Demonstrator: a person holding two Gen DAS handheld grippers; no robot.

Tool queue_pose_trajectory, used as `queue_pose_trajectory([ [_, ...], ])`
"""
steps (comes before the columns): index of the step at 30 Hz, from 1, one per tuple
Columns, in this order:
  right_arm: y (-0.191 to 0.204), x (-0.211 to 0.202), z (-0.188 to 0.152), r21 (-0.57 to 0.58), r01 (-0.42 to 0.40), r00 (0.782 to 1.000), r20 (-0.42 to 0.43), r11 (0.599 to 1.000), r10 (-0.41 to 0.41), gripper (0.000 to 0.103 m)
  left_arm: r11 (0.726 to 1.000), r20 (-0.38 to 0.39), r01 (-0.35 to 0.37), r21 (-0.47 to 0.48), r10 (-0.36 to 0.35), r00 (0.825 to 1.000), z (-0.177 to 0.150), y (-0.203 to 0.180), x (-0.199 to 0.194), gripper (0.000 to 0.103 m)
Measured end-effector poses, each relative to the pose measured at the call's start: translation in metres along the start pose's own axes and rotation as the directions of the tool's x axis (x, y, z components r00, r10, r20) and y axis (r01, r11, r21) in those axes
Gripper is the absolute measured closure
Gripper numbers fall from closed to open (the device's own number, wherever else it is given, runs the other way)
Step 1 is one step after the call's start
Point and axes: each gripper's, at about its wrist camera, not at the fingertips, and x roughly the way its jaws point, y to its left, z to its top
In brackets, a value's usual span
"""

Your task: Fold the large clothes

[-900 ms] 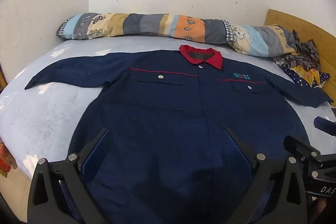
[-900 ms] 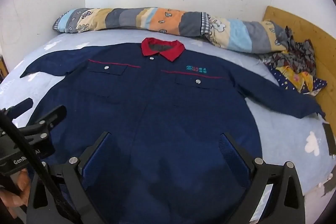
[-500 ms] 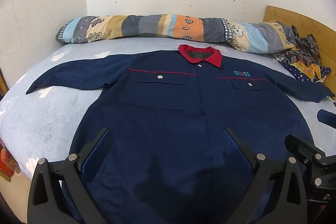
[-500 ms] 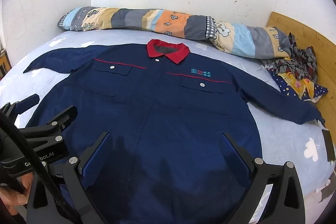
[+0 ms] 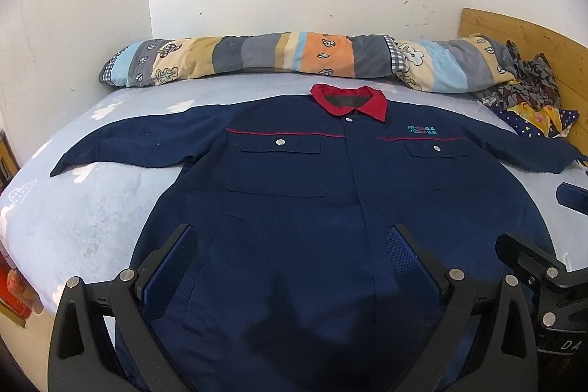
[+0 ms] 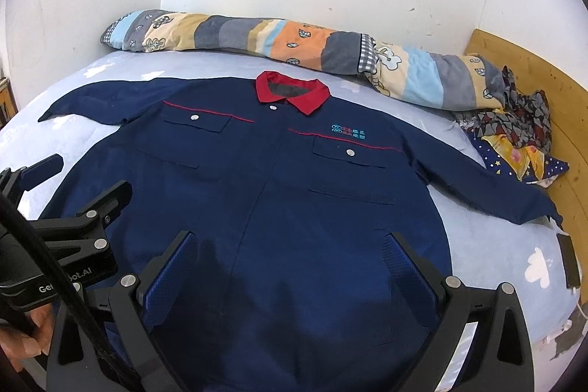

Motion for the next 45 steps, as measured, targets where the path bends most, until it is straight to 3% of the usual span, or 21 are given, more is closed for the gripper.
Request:
queue_pose_trajectory([
  [4, 0.001, 0.003, -0.005, -0.018, 0.024, 1.000, 0.001, 1.000, -0.024, 0.001, 1.000, 0.002, -0.001, 0.008, 0.001, 1.000, -0.002, -0.002, -0.002, 0.001],
  [18, 0.002, -0.004, -0.006, 0.015, -0.006, 0.999, 0.043, 1.000, 0.006, 0.001, 1.000, 0.006, -0.003, 0.016, 0.003, 1.000, -0.002, -0.003, -0.003, 0.001],
  [24, 0.002, -0.001, -0.003, 0.015, -0.026, 1.000, -0.011, 1.000, 0.026, 0.001, 1.000, 0.005, -0.005, 0.021, 0.004, 1.000, -0.004, -0.007, -0.006, 0.001],
  [27, 0.003, -0.002, -0.006, 0.015, -0.017, 0.999, 0.028, 1.000, 0.017, 0.001, 1.000, 0.008, -0.003, 0.027, 0.002, 1.000, -0.005, -0.006, -0.008, 0.001],
  [37, 0.002, 0.000, -0.008, 0.014, -0.013, 1.000, 0.022, 1.000, 0.012, 0.001, 1.000, 0.010, -0.003, 0.029, 0.002, 1.000, -0.006, -0.007, -0.009, 0.001],
  [41, -0.019, -0.001, -0.003, 0.108, -0.053, 0.999, 0.010, 0.993, 0.052, 0.001, 1.000, 0.011, -0.004, 0.026, 0.004, 1.000, -0.003, -0.007, -0.009, 0.001],
  [45, -0.066, -0.005, 0.006, 0.250, -0.099, 0.995, 0.003, 0.963, 0.101, 0.001, 0.999, 0.004, 0.006, 0.035, -0.006, 1.000, 0.012, -0.012, -0.004, 0.001],
])
